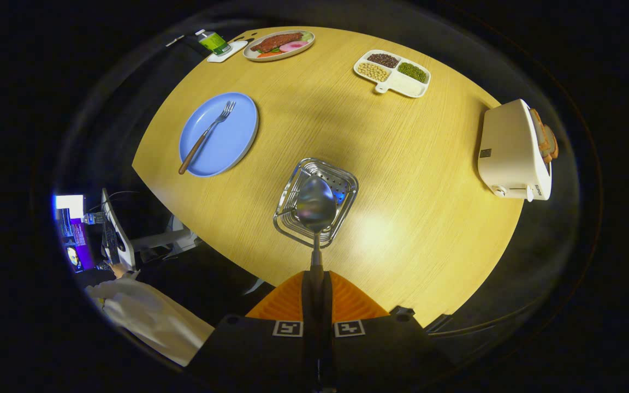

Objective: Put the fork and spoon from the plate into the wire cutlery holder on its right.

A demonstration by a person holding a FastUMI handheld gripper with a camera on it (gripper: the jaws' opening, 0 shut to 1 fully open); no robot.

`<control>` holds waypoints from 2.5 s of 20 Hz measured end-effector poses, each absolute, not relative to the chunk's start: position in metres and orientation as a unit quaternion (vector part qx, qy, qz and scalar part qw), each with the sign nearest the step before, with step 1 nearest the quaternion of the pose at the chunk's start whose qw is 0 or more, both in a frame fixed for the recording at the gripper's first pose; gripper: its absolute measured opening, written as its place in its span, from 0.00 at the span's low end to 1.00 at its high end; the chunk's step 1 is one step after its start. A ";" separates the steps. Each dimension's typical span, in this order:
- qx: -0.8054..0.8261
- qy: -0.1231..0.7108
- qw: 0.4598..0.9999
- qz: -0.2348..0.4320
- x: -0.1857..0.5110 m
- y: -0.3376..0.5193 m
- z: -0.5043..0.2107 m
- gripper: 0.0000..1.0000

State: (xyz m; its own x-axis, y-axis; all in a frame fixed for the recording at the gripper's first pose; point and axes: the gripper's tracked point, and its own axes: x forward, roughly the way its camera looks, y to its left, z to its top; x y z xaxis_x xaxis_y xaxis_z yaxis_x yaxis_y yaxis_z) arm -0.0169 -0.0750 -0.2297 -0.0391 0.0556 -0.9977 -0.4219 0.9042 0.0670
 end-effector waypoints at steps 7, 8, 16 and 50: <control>-0.158 0.752 0.616 0.175 -0.007 -0.075 -0.255 0.06; -0.162 0.757 0.608 0.175 -0.005 -0.074 -0.257 0.07; -0.146 0.778 0.591 0.156 0.010 -0.062 -0.270 0.10; 0.060 0.446 0.883 0.133 0.036 0.111 -0.226 0.99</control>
